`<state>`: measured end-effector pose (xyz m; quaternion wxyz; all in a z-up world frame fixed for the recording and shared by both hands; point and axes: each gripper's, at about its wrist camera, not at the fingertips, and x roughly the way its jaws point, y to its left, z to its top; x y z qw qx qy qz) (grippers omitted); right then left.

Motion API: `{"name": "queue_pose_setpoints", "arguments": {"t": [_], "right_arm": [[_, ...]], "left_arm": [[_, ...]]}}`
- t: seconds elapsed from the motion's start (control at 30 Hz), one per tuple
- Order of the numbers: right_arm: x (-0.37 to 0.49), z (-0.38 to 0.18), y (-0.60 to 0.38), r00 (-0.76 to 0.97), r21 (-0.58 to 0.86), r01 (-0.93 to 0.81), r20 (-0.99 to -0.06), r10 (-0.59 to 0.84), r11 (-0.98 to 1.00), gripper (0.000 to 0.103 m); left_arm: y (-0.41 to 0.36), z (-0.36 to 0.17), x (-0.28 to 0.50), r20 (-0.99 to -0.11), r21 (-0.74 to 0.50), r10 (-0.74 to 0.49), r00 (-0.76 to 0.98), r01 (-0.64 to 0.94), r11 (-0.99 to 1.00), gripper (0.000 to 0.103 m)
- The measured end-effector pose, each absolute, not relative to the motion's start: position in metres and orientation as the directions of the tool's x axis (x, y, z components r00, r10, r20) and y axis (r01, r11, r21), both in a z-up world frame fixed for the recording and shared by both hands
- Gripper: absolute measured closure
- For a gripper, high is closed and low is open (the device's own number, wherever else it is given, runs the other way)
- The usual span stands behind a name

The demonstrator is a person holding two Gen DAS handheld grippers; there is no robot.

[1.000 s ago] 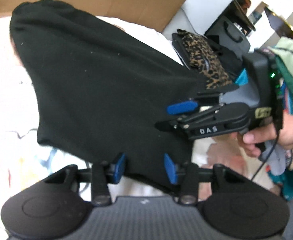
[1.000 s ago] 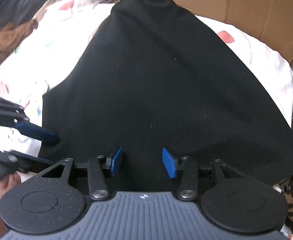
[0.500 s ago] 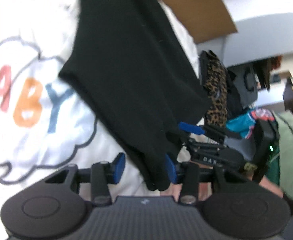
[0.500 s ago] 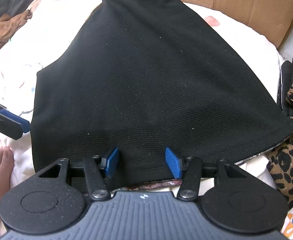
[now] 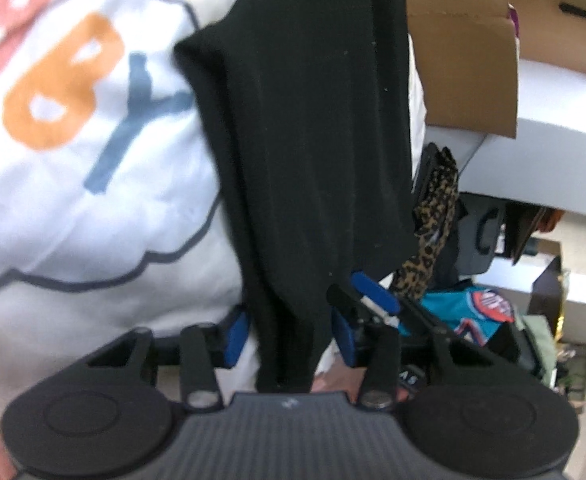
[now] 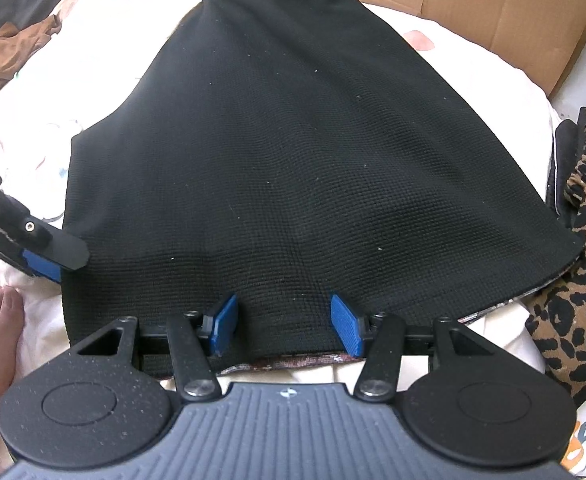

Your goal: Fold clothes

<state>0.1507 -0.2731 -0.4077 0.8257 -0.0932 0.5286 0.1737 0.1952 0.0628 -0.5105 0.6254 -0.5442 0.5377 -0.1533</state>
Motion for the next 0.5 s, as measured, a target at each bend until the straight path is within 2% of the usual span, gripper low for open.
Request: {"name": "queue_pose_setpoints", "arguments": {"t": [0.17,0.5], "right_arm": [[0.149,-0.408,-0.275,0.383,0.035,-0.380,-0.904,0.192,0.924,0.044],[0.141,-0.407,-0.283,0.383,0.053,-0.361,-0.902,0.200,0.931,0.045]], "left_arm": [[0.053,-0.528,0.192,-0.480,-0.846,-0.795,0.371,-0.434,0.309,0.086],[0.041,-0.531,0.192,-0.454,-0.870,-0.806,0.380,-0.383,0.309,0.087]]}}
